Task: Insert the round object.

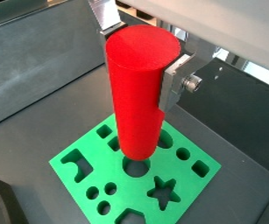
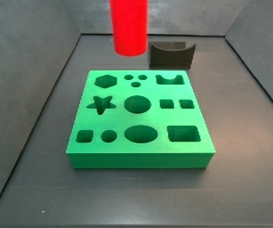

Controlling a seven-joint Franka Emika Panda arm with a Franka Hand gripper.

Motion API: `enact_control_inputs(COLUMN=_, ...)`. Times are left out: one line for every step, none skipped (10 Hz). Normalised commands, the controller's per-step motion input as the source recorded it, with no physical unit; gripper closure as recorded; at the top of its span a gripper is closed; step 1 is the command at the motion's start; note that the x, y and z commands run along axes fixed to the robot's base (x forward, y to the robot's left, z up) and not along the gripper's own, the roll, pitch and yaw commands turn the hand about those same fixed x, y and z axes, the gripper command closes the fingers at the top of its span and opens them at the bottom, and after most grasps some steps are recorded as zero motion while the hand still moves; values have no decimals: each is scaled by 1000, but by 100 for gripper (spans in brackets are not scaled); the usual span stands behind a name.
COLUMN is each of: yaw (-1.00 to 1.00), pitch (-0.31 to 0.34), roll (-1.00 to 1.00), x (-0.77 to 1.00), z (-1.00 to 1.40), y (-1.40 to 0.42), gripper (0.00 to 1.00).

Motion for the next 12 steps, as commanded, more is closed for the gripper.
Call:
enact_control_inputs(yaw=-37, pitch=-40, roll=43, x=-26, z=-1000, y=-20, gripper=100)
enact_control_inputs(yaw=-57, pitch=-26, roll=107, x=89, z=-1000, y=-89, gripper=100)
enact_control_inputs(yaw=-74, pitch=0, roll=141, x=169, z=-920, y=-143, gripper=100)
enact_control_inputs(yaw=-100, pitch=0, roll=133, x=311, z=-746, y=-151, gripper=100)
enact_control_inputs(yaw=-111, pitch=43, roll=114, x=471, z=-703, y=-143, gripper=100)
enact_control_inputs(yaw=-120, pitch=29, roll=0, x=446, z=-623, y=-14, gripper=100)
enact_control_inputs(yaw=-100, pitch=0, roll=16, x=17, z=-429, y=0, gripper=100)
enact_control_inputs(yaw=-40, pitch=0, roll=0, x=0, z=-371, y=0, gripper=100)
enact_control_inputs(yaw=-34, pitch=0, roll=0, x=0, z=-334, y=0, gripper=100)
enact_control_inputs(yaw=-31, pitch=-7, roll=0, x=-74, z=-263, y=0, gripper=100)
enact_control_inputs(yaw=0, pitch=0, roll=0, x=0, z=-314, y=0, gripper=100)
enact_control_inputs(yaw=0, pitch=0, roll=17, x=160, z=-429, y=0, gripper=100)
